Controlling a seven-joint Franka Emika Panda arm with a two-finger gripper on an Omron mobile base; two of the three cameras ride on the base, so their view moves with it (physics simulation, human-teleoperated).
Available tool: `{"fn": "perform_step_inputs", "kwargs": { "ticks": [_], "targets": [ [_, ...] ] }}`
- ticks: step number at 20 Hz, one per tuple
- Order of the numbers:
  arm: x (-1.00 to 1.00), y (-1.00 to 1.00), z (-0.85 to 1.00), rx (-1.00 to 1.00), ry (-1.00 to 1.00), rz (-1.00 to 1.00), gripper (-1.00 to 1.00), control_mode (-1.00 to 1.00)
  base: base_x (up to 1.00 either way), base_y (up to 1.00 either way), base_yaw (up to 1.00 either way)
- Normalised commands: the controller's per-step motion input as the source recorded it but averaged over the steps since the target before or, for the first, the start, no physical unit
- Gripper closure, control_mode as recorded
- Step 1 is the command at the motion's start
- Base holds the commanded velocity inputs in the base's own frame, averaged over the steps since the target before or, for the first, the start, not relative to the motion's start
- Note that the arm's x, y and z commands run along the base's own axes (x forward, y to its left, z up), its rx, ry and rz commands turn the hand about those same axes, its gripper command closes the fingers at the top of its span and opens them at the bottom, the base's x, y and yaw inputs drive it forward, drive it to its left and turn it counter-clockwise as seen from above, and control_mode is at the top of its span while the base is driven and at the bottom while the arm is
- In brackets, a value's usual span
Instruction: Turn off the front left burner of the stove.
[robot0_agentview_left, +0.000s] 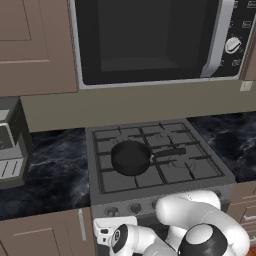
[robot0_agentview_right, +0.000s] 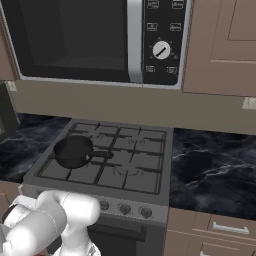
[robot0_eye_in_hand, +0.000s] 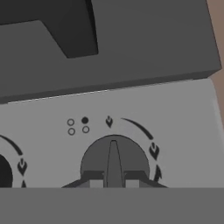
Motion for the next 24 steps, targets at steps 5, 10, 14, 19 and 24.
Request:
{"fn": "perform_step_inputs", "kwargs": {
  "ticks": [5, 10, 14, 19, 24],
  "targets": [
    [0.06, 0.0, 0.0, -0.04, 0.0, 0.0, 1.0, -1.0, 0.0, 0.0, 0.0],
    [0.22, 0.0, 0.01, 0.0, 0.0, 0.0, 1.0, -1.0, 0.0, 0.0, 0.0],
    [0.05, 0.0, 0.0, 0.04, 0.0, 0.0, 1.0, -1.0, 0.0, 0.0, 0.0],
    [0.0, 0.0, 0.0, 0.12, 0.0, 0.0, 1.0, -1.0, 0.0, 0.0, 0.0],
    [0.0, 0.0, 0.0, 0.22, 0.0, -0.02, 1.0, -1.0, 0.0, 0.0, 0.0]
  ]
}}
